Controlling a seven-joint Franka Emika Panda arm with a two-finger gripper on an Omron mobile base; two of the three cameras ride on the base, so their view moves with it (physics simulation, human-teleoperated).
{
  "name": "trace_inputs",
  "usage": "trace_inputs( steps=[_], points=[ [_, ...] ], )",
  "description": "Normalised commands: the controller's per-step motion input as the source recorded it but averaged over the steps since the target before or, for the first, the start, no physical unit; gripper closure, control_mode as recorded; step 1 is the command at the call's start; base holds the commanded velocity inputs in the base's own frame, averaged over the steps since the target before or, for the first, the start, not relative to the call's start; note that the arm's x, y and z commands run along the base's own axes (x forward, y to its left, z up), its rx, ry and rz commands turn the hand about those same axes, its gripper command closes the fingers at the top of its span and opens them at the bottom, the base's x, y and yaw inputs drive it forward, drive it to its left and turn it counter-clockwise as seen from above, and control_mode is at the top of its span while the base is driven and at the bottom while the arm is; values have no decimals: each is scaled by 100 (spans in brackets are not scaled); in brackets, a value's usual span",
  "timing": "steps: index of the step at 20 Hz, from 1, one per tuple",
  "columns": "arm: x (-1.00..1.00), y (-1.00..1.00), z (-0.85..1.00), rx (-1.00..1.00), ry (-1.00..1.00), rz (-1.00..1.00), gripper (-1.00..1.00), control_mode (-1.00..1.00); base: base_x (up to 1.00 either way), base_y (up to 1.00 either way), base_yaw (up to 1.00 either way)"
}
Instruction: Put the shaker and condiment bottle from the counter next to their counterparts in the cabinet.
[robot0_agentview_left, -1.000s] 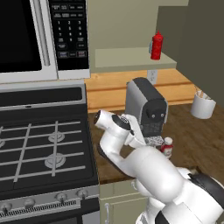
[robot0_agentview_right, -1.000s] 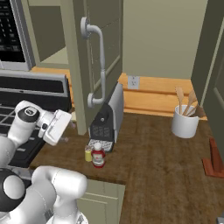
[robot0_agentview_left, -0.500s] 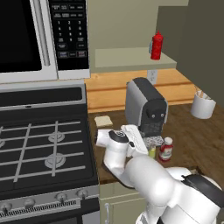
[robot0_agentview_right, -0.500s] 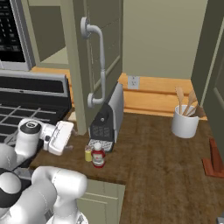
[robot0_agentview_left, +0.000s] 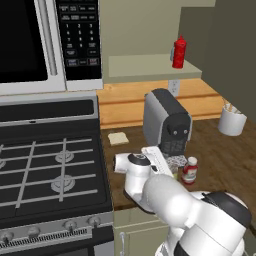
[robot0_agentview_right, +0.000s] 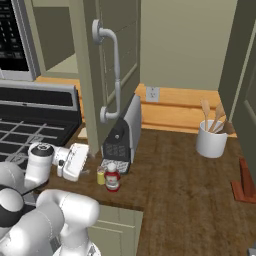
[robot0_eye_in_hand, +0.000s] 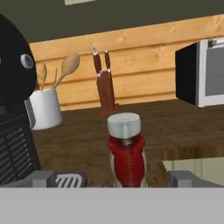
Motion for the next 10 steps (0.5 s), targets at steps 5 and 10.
trace_inputs(
  steps=[5, 10],
  points=[
    [0, -11, -6, 0, 0, 0, -100, -100, 0, 0, 0],
    [0, 0, -24, 0, 0, 0, -100, -100, 0, 0, 0]
  ],
)
